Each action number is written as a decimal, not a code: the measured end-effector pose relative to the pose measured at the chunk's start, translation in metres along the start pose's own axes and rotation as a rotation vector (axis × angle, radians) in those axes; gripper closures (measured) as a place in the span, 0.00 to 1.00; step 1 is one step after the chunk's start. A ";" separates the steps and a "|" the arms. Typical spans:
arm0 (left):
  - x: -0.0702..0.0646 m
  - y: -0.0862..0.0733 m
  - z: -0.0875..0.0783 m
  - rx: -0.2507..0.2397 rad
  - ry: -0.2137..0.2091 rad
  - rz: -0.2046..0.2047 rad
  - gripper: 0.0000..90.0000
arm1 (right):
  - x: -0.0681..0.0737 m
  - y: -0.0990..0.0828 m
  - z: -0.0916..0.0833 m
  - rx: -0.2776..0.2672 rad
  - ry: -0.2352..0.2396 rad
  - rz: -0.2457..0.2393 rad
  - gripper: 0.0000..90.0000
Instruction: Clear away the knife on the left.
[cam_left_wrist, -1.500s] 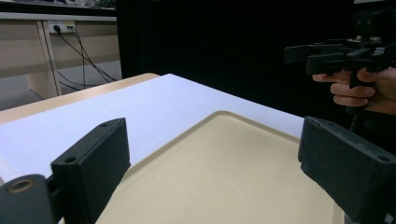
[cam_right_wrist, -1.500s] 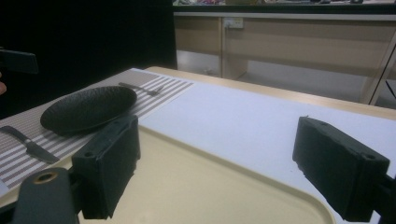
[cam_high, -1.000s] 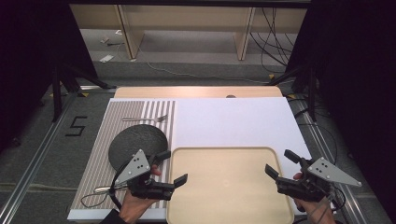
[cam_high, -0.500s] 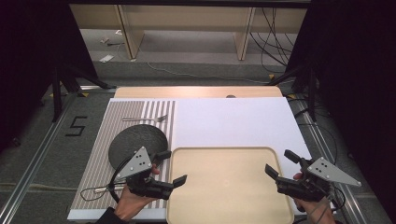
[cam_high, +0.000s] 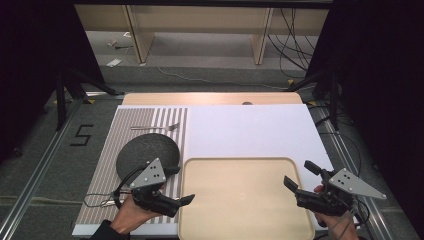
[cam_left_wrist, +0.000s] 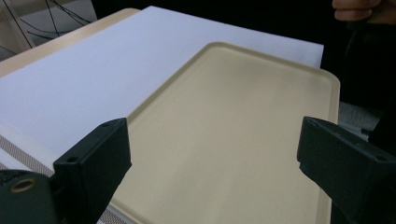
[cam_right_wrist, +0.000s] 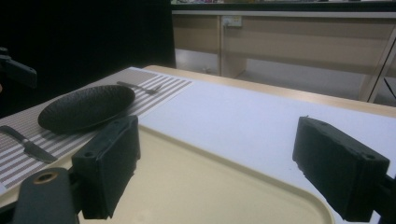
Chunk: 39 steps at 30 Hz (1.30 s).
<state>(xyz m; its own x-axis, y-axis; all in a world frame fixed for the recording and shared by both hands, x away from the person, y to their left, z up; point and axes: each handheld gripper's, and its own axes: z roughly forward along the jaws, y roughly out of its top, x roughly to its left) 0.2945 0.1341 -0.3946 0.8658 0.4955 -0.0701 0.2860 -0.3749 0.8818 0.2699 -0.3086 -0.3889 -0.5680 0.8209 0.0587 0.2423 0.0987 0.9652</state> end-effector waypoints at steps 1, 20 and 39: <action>0.000 -0.001 0.000 0.015 0.002 0.005 0.11 | 0.000 0.000 0.000 -0.001 0.000 0.001 0.18; 0.022 -0.025 -0.030 0.209 0.081 0.017 0.12 | 0.000 0.000 0.001 0.006 0.000 -0.002 0.18; 0.043 -0.051 -0.026 0.533 0.040 0.042 0.16 | 0.000 0.000 0.000 0.006 0.000 -0.006 0.18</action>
<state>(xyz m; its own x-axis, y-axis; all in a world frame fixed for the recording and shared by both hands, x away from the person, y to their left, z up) 0.3068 0.1951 -0.4306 0.8676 0.4970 -0.0133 0.4295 -0.7358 0.5235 0.2700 -0.3080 -0.3889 -0.5695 0.8203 0.0532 0.2438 0.1067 0.9639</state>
